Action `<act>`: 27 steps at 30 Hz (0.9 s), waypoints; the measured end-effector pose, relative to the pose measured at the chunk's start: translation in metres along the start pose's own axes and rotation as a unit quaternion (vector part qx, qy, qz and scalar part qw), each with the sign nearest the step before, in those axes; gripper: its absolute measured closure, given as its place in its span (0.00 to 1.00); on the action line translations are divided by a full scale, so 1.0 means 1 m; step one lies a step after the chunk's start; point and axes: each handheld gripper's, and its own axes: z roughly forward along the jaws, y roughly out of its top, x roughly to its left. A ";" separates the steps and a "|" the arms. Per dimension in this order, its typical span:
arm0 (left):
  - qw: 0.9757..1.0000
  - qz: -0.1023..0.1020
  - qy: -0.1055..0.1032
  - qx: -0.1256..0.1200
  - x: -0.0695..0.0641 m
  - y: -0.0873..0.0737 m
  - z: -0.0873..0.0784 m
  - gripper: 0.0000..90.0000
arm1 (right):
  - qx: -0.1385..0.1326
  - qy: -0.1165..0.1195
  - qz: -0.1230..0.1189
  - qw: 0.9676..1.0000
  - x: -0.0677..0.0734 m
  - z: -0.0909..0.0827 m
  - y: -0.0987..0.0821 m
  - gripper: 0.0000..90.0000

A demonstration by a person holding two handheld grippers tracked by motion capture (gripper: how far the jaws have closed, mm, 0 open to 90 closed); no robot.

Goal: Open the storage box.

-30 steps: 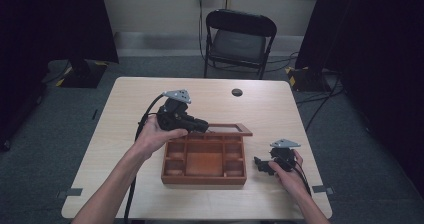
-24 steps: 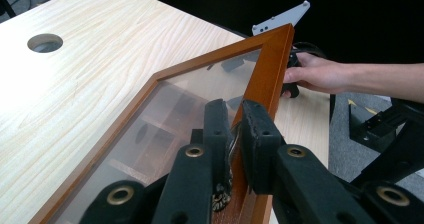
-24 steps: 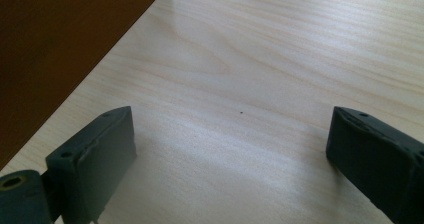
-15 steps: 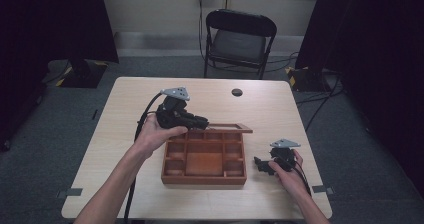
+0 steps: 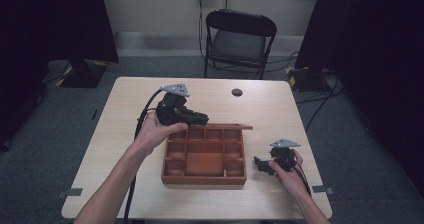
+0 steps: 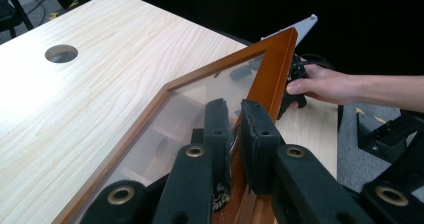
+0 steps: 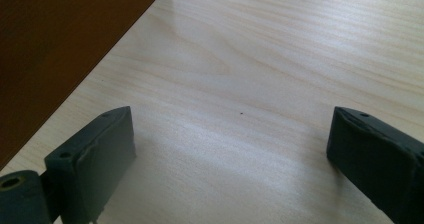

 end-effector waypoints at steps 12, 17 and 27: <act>1.000 -0.009 -0.006 -0.018 0.006 0.001 -0.001 0.93 | 0.000 0.000 -0.001 1.000 0.000 0.000 0.000 0.05; 1.000 -0.008 -0.007 -0.016 0.008 0.003 -0.002 0.93 | 0.000 0.000 -0.001 1.000 0.000 0.000 0.000 0.05; 1.000 -0.007 -0.003 -0.017 0.008 0.004 -0.002 0.93 | 0.000 -0.001 -0.002 1.000 0.000 0.001 0.000 0.05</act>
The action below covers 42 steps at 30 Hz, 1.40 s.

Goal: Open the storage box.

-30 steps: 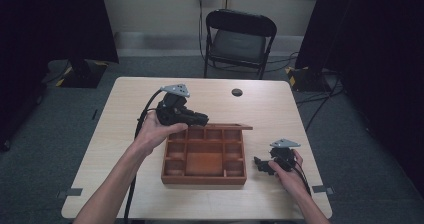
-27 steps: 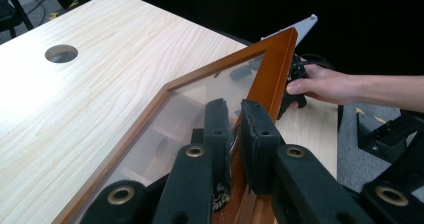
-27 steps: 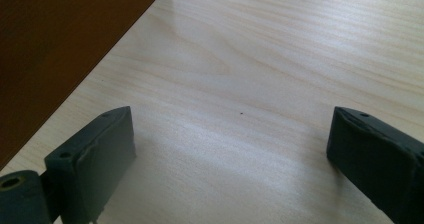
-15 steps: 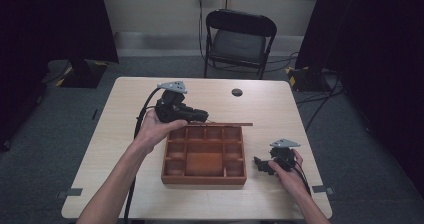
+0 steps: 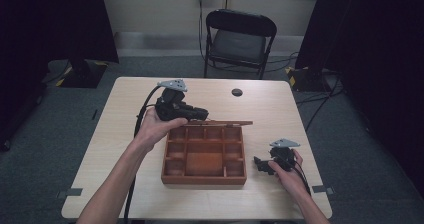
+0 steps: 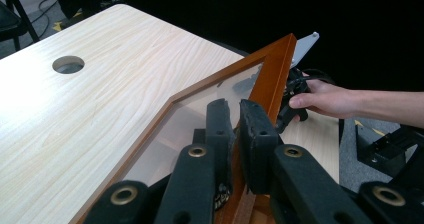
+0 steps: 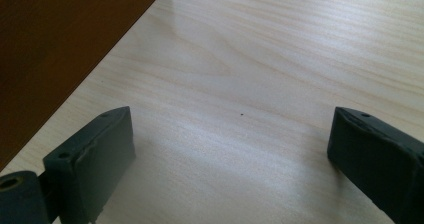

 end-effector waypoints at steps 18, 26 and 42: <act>1.000 0.006 0.008 -0.010 0.002 0.003 -0.001 0.93 | 0.001 0.001 0.001 1.000 0.000 0.000 0.000 0.04; 1.000 0.004 0.012 -0.013 0.005 0.005 -0.001 0.94 | 0.001 0.001 0.001 1.000 0.000 0.000 0.000 0.04; 1.000 0.010 0.016 -0.020 0.004 0.005 -0.001 0.94 | 0.000 0.000 0.001 1.000 0.001 0.000 0.000 0.04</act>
